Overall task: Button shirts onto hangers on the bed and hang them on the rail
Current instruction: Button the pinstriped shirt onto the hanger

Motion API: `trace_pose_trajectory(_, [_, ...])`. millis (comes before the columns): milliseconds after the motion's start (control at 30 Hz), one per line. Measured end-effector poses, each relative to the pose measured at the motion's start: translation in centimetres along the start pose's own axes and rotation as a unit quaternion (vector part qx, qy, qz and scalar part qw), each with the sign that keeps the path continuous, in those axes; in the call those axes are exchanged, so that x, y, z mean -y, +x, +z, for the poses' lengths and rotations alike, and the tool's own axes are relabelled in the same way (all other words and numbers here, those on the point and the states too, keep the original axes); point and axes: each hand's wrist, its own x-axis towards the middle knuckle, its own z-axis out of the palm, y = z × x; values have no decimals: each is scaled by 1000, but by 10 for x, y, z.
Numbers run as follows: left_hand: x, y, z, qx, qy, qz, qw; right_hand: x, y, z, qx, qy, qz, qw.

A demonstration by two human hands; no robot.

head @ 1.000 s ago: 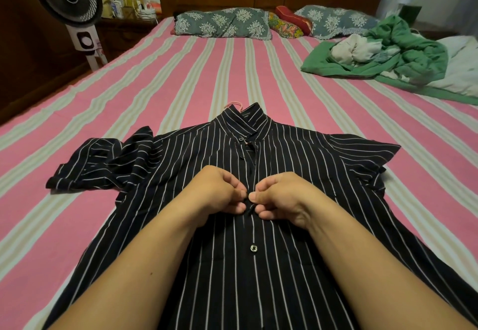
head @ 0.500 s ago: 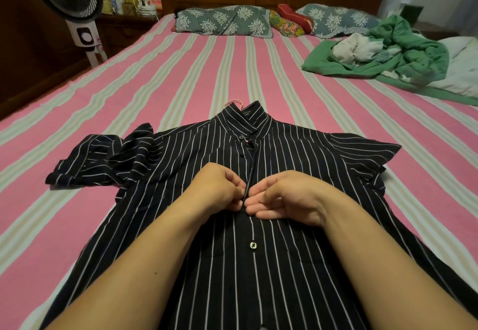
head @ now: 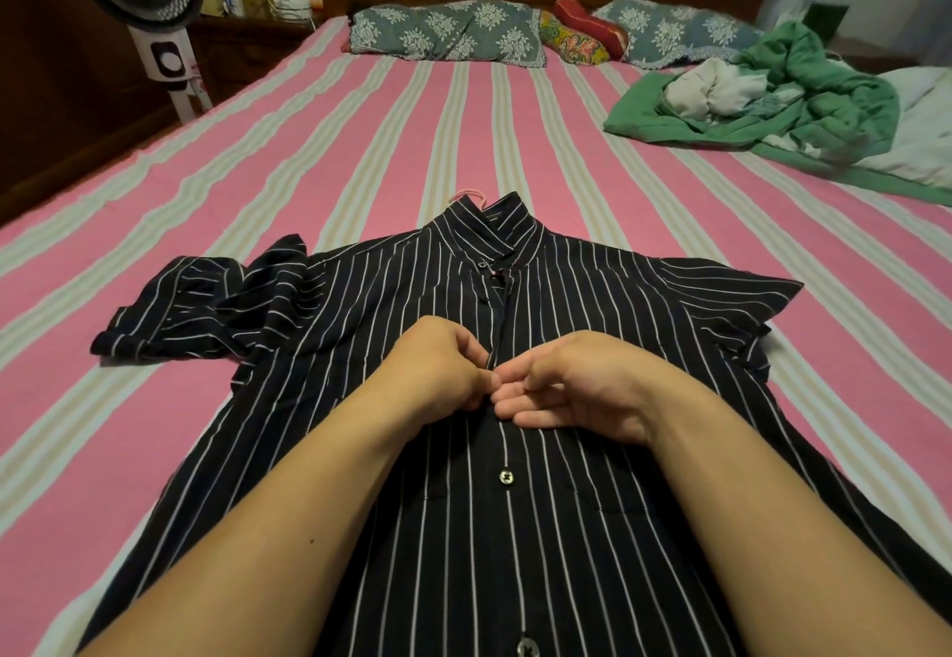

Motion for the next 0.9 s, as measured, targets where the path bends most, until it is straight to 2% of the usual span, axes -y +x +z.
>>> trace_pose_trajectory(167, [-3,-2,2,-29,17,-8,999,-1,1,3,-26,-44,-17,999])
trace_pose_trajectory(333, [-3,1,-1,-8,-77,-45,996,0,1,5,-42,-36,-21,998])
trace_pose_trajectory(500, [-3,1,-2,-11,-92,-48,995,0,2,8,-57,-36,-27,997])
trace_pose_trajectory(633, [-3,2,-3,-6,-92,-53,994,0,4,11,-111,-53,-62,990])
trace_pose_trajectory(733, [-4,2,-5,9,-113,-56,992,-2,8,10,-172,-137,-133,966])
trace_pose_trajectory(833, [-2,1,-7,20,-128,-52,990,-7,14,8,-202,-329,-196,901])
trace_pose_trajectory(900, [-2,1,-7,19,-132,-47,990,-9,16,10,-195,-401,-214,869])
